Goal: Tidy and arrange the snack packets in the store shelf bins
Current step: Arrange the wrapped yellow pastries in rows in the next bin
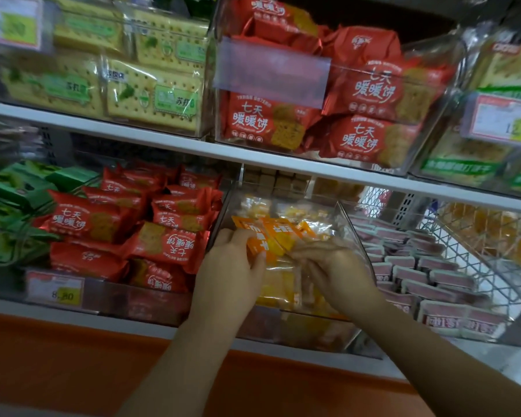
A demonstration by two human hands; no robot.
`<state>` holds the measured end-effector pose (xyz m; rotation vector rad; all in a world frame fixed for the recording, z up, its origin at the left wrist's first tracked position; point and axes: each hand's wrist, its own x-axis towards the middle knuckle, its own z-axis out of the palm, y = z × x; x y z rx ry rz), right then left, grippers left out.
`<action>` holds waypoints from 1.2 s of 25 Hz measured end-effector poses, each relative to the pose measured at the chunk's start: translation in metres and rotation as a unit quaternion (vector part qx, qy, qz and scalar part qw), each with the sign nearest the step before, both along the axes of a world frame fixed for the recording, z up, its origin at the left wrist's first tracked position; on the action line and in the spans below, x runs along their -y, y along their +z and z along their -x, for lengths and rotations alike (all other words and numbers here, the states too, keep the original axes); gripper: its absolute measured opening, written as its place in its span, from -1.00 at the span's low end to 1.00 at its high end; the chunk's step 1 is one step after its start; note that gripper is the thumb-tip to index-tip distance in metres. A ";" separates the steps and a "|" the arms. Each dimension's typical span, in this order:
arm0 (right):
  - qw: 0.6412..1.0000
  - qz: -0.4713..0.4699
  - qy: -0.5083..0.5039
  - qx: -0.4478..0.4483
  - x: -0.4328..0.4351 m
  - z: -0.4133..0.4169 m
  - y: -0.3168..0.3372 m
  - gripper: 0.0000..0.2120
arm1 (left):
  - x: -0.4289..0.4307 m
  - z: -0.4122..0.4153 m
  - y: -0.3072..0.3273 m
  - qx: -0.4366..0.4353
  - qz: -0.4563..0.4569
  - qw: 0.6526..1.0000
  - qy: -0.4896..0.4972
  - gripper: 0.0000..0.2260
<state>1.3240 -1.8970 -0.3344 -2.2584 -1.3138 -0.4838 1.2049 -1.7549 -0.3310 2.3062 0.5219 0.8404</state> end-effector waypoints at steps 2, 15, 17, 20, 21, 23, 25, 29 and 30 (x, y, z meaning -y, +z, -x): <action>0.998 -0.052 -0.026 -0.030 0.003 0.005 -0.001 -0.74 | -0.001 -0.007 -0.002 0.023 0.107 0.994 -0.024 -0.77; 0.830 -0.382 -0.070 -0.400 0.010 0.030 -0.005 -0.92 | 0.021 -0.006 0.008 0.118 0.538 0.826 -0.118 -0.58; 0.834 -0.365 -0.068 -0.409 0.007 0.031 -0.011 -0.82 | 0.028 -0.007 0.008 0.154 0.560 0.805 -0.120 -0.67; 0.874 -0.327 -0.043 -0.358 0.016 0.034 -0.007 -0.72 | 0.035 -0.010 0.004 0.162 0.483 0.853 -0.115 -0.62; 0.888 -0.323 -0.034 -0.325 0.020 0.036 -0.004 -0.67 | 0.036 -0.011 0.002 0.164 0.441 0.875 -0.110 -0.56; 0.896 -0.337 -0.038 -0.288 0.027 0.038 0.000 -0.53 | 0.039 -0.009 0.002 0.179 0.395 0.893 -0.117 -0.44; 0.834 -0.390 -0.028 -0.389 0.032 0.042 0.003 -0.48 | 0.043 -0.006 0.004 0.215 0.421 0.870 -0.142 -0.35; 0.640 -0.433 0.093 -0.628 0.038 0.040 0.010 -0.65 | 0.047 0.001 0.008 0.166 0.470 0.842 -0.208 -0.46; 0.651 -0.439 0.093 -0.612 0.040 0.039 0.010 -0.76 | 0.044 0.002 0.009 0.125 0.438 0.865 -0.213 -0.53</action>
